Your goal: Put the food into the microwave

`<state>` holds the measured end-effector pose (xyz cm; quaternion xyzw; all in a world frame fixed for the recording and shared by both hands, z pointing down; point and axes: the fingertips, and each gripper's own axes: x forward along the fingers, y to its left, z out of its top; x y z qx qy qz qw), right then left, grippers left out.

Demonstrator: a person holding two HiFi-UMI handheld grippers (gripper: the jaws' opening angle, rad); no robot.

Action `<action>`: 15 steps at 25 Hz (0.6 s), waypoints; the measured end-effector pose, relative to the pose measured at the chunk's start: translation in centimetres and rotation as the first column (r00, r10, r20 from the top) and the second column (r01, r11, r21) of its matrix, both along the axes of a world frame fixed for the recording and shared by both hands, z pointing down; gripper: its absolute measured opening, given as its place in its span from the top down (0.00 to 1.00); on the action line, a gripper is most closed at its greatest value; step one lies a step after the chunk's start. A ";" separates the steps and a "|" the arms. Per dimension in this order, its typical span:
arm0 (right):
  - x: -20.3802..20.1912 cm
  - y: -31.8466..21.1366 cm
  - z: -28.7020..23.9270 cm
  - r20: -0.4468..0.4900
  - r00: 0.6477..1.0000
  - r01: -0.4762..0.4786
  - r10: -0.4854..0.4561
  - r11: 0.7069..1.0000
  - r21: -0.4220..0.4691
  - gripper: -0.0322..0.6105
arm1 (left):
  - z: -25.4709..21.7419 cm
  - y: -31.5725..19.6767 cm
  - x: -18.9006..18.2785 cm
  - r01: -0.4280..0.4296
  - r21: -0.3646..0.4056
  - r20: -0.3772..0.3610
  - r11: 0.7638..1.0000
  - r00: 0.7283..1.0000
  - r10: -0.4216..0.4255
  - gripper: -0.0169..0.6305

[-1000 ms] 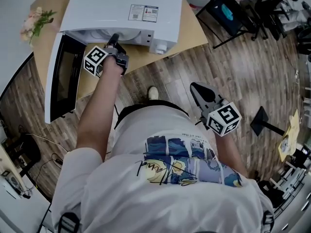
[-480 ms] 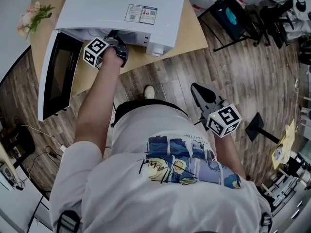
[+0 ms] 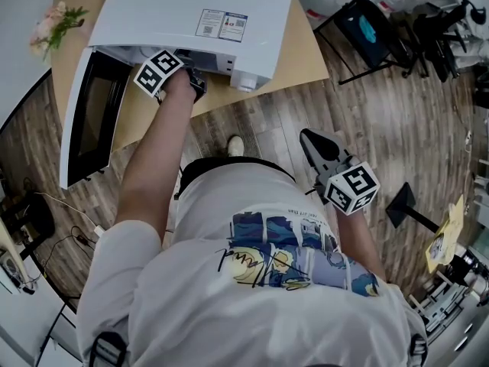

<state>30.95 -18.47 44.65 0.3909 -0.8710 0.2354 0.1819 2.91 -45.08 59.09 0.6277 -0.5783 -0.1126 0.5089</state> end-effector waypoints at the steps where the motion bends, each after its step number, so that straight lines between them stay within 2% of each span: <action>1: 0.0 -0.1 0.0 0.001 1.000 0.002 -0.002 1.000 0.001 0.93 | 0.0 -0.1 0.0 -0.016 -0.003 0.055 1.000 0.998 0.016 0.88; 4: 0.1 -0.3 0.1 0.001 1.000 0.005 -0.005 1.000 0.001 0.93 | 0.1 -0.1 0.0 -0.052 -0.015 0.196 0.999 0.979 0.054 0.85; 8: 0.4 -0.6 0.0 0.001 1.000 0.007 -0.007 1.000 0.002 0.93 | 0.2 0.1 -0.3 -0.079 -0.024 0.343 0.997 0.936 0.083 0.81; 15: 0.4 -0.6 0.2 0.001 1.000 0.012 -0.012 1.000 -0.006 0.93 | 0.1 0.1 -0.4 -0.109 -0.027 0.451 0.994 0.886 0.109 0.78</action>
